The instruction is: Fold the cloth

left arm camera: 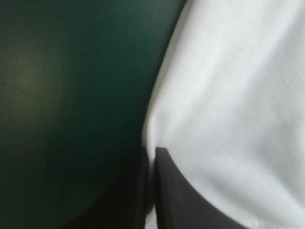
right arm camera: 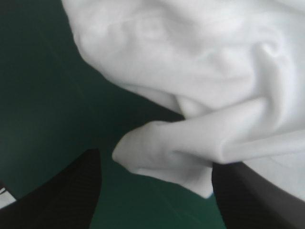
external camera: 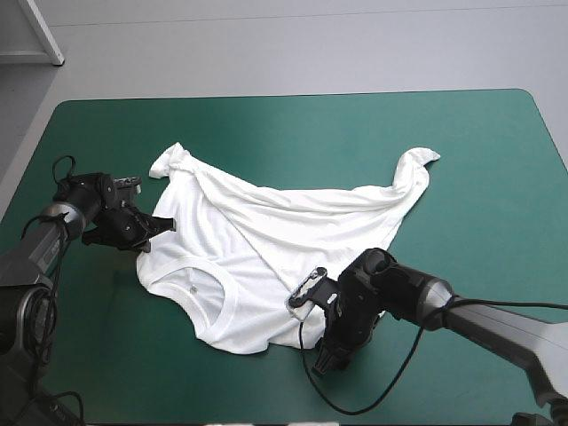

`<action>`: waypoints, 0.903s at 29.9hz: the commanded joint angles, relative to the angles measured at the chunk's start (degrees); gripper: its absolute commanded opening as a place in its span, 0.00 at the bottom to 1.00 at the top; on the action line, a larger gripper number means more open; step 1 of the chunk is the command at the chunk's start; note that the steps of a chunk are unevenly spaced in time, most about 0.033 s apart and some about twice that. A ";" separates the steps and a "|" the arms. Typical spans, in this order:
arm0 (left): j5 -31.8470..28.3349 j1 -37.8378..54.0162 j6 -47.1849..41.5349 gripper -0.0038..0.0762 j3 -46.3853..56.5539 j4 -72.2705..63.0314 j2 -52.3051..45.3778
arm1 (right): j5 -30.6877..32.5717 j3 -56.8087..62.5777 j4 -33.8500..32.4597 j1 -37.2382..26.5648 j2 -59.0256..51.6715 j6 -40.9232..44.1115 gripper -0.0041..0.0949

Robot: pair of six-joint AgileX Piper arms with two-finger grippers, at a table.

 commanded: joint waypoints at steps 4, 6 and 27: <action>-0.60 -0.33 -0.21 0.04 -0.88 -2.21 -2.54 | -2.98 -0.94 1.80 -0.01 4.12 -0.02 0.59; -0.60 -0.33 -0.21 0.04 -0.88 -2.21 -2.54 | -3.11 -0.94 1.50 -0.01 4.31 1.59 0.44; 0.14 -0.33 0.36 0.04 -9.99 -2.73 -12.94 | 3.28 -15.08 -17.43 -0.11 -10.55 11.94 0.02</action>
